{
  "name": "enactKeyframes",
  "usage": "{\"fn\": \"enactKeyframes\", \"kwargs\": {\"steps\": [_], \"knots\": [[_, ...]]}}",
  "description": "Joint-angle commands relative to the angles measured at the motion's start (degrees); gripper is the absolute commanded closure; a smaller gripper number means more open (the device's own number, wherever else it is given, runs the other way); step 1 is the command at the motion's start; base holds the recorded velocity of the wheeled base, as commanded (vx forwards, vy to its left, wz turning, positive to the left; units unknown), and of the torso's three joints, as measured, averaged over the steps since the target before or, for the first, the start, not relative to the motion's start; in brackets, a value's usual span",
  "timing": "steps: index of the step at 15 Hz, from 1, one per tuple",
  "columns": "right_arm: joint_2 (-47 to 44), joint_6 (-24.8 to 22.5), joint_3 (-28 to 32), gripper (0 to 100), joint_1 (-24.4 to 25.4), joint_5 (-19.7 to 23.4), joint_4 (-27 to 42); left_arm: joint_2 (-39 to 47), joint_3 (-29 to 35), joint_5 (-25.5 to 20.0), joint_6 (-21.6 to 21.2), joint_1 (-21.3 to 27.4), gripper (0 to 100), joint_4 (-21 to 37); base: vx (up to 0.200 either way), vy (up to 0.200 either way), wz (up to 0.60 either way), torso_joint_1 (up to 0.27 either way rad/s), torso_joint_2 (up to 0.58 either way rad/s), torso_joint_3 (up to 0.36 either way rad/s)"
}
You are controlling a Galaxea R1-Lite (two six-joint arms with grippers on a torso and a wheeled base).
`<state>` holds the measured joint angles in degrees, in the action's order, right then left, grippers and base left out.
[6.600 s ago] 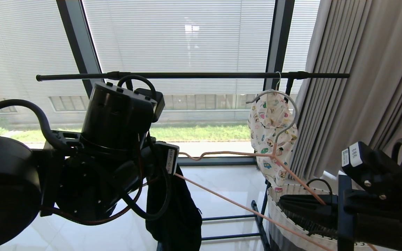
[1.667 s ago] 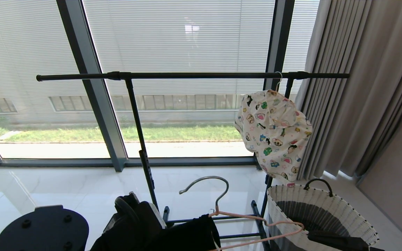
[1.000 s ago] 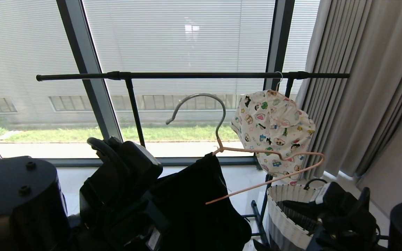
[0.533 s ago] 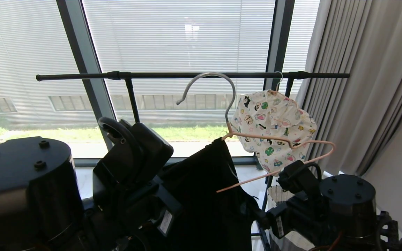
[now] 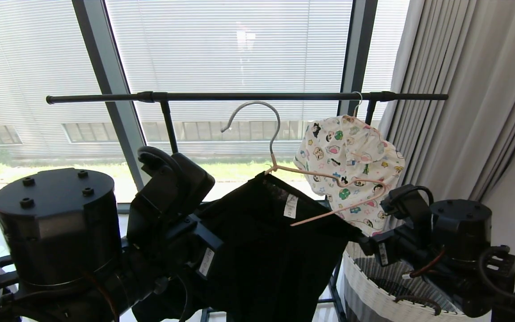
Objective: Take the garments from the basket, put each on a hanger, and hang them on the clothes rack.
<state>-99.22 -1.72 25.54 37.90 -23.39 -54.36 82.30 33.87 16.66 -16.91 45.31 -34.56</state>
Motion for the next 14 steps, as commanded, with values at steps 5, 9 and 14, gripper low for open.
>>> {"fn": "enactKeyframes", "kwargs": {"steps": [5, 9, 14], "knots": [[5.35, -3.38, 0.39, 0, -9.51, 7.05, -1.98, 0.14, -5.74, 1.18, -0.05, -0.22, 100, -0.77, 0.0, 0.0, 0.0, 0.0, 0.0, 0.0], [9.31, -3.91, 2.67, 0, -9.69, 9.59, -1.89, 2.52, -6.18, 1.27, -0.05, -0.22, 100, -0.86, 0.0, 0.0, 0.0, 0.0, 0.0, 0.0], [19.68, -3.82, 4.26, 0, -10.74, 20.76, 11.29, 3.57, -6.18, 2.23, -0.05, -0.75, 100, -1.74, 0.0, 0.0, 0.0, 0.0, 0.0, 0.0]]}}
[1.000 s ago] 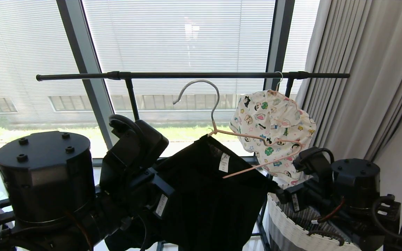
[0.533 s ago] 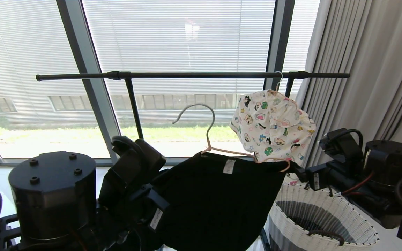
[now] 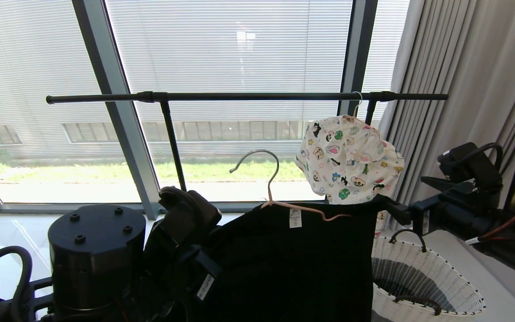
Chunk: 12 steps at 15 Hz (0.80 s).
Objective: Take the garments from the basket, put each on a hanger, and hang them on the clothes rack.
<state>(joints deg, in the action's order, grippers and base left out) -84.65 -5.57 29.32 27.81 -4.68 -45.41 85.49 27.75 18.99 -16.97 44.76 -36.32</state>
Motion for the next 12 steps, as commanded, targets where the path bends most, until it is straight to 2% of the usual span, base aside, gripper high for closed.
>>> {"fn": "enactKeyframes", "kwargs": {"steps": [1, 2, 4, 6, 8, 9, 12], "knots": [[7.22, 0.03, 1.62, 0, -1.09, 5.74, 5.68, 0.46, -0.06, 0.61, 0.01, -0.38, 100, -0.07, 0.0, 0.0, 0.0, 0.0, 0.0, 0.0], [7.75, 0.03, 2.06, 0, -1.35, 6.61, 6.56, 0.46, -0.06, 0.61, 0.01, -0.38, 100, 0.02, 0.0, 0.0, 0.0, 0.0, 0.0, 0.0], [10.74, -0.05, 6.37, 0, -1.97, 11.36, 15.18, 0.55, 0.03, 0.61, 0.01, -0.29, 100, -0.07, 0.0, 0.0, 0.0, 0.0, 0.0, 0.0], [13.11, -1.11, 9.44, 0, -1.97, 13.29, 23.44, 0.73, 0.2, 0.52, 0.09, -0.2, 100, -0.16, 0.0, 0.0, 0.0, 0.0, 0.0, 0.0], [14.78, -3.39, 11.99, 0, -1.88, 16.99, 31.0, 0.99, 0.2, 0.52, 0.09, 0.32, 100, -1.39, 0.0, 0.0, 0.0, 0.0, 0.0, 0.0], [14.78, -6.21, 13.57, 0, -1.88, 17.69, 33.81, 1.26, 0.55, 0.43, 0.27, 2.17, 100, -2.97, 0.0, 0.0, 0.0, 0.0, 0.0, 0.0], [14.43, -16.31, 18.32, 0, -0.38, 25.95, 44.97, 4.68, 3.46, 0.52, 0.45, 7.53, 100, -4.2, 0.0, 0.0, 0.0, 0.0, 0.0, 0.0]]}}
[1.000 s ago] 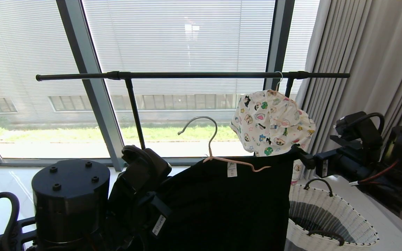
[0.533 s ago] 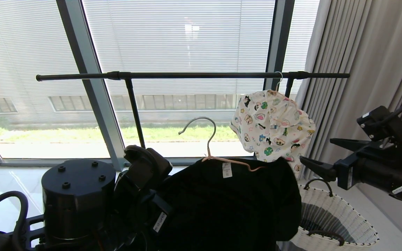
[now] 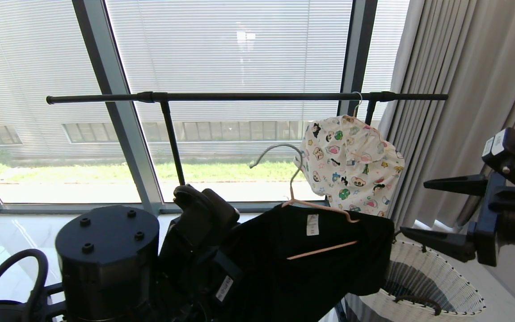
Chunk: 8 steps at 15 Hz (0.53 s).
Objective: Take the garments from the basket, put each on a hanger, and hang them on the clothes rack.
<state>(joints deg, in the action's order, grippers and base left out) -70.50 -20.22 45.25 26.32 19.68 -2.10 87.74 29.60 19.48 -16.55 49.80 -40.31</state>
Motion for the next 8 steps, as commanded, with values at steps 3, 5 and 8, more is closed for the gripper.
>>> {"fn": "enactKeyframes", "kwargs": {"steps": [3, 5, 8], "knots": [[0.27, -9.75, 3.88, 0, 5.15, 6.16, 10.53, 5.87, 3.71, -0.06, -0.41, 6.45, 100, -0.29, 0.0, 0.0, 0.0, 0.0, 0.0, 0.0], [0.1, -10.27, 3.53, 0, 7.52, 7.22, 14.05, 6.48, 4.77, 0.03, -0.41, 9.09, 100, -0.38, 0.0, 0.0, 0.0, 0.0, 0.0, 0.0], [-2.19, -10.27, 2.39, 0, 7.69, 9.42, 15.02, 6.13, 4.94, 0.03, -0.41, 11.46, 100, -0.47, 0.0, 0.0, 0.0, 0.0, 0.0, 0.0]]}}
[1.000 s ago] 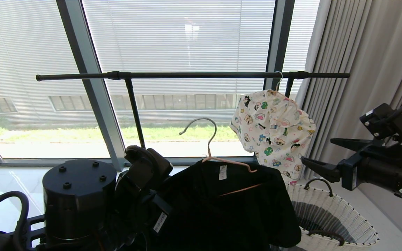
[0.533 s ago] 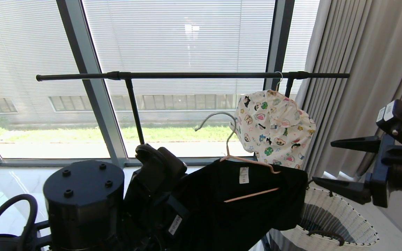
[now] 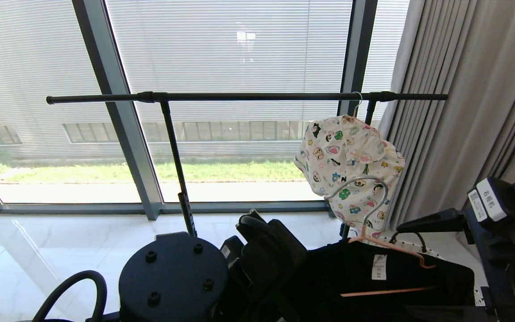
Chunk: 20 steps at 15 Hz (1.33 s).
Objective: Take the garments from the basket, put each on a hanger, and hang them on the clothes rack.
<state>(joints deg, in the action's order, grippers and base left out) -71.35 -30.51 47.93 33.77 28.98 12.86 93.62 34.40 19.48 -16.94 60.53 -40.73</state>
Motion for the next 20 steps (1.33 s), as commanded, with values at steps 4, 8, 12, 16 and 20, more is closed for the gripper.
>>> {"fn": "enactKeyframes", "kwargs": {"steps": [4, 8, 12, 16, 20], "knots": [[-4.85, -1.65, -0.47, 0, 0.25, -0.24, -0.38, 0.24, 0.23, 0.12, -0.11, 1.7, 100, -2.07, 0.0, 0.0, 0.0, 0.0, 0.0, 0.0], [-5.55, -2.09, -0.74, 0, 0.25, -0.24, -0.38, 0.24, 0.4, 0.12, -0.11, 1.79, 100, -2.25, 0.0, 0.0, 0.0, 0.0, 0.0, 0.0], [-5.82, -3.41, -0.65, 100, 0.07, -0.59, -0.38, 0.16, 0.75, 0.12, -0.02, 2.75, 100, -2.25, 0.0, 0.0, 0.0, 0.0, 0.0, 0.0], [-5.46, -4.91, -2.41, 100, -0.28, -0.94, -6.88, 0.07, 0.75, 0.12, 0.07, 4.34, 100, -2.25, 0.0, 0.0, 0.0, 0.0, 0.0, 0.0], [-3.79, -10.27, -5.31, 100, -0.98, -2.61, -13.3, 0.16, 0.58, 0.21, 0.42, 3.63, 0, -4.71, 0.0, 0.0, 0.0, 0.0, 0.0, 0.0]]}}
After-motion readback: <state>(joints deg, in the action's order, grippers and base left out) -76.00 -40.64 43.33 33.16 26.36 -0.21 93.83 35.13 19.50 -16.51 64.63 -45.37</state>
